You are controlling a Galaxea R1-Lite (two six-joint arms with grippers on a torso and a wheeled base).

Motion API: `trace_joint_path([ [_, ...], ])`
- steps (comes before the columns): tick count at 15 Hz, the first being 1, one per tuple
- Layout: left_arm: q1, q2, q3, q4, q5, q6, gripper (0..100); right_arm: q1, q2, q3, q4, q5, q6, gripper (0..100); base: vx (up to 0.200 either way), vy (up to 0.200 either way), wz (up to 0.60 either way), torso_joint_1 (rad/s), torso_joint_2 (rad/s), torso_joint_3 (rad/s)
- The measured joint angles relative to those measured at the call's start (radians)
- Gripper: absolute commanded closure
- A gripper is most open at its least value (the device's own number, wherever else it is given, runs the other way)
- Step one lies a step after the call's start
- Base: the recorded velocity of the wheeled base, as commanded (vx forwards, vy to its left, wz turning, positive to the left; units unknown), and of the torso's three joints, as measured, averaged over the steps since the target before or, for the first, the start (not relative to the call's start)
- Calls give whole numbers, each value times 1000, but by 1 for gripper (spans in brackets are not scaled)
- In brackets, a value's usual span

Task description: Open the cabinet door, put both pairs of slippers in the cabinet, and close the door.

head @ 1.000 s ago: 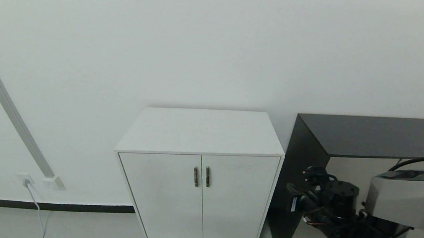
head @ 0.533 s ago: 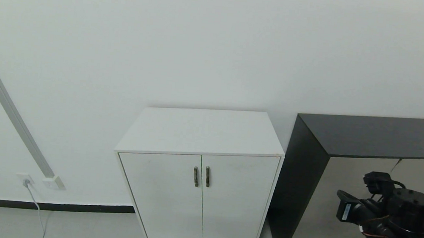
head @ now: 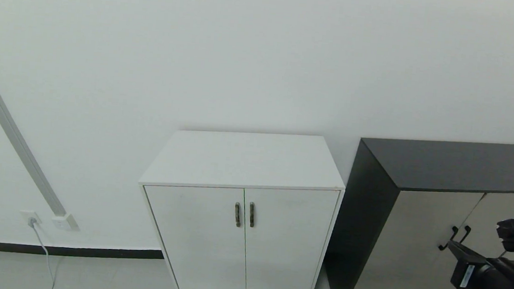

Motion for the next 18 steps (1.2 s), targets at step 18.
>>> trace_joint_path([
  [18, 0, 0, 0, 0, 0, 0, 100, 0, -930, 5, 1186, 195, 0, 100, 0, 0, 0, 0, 0, 0],
])
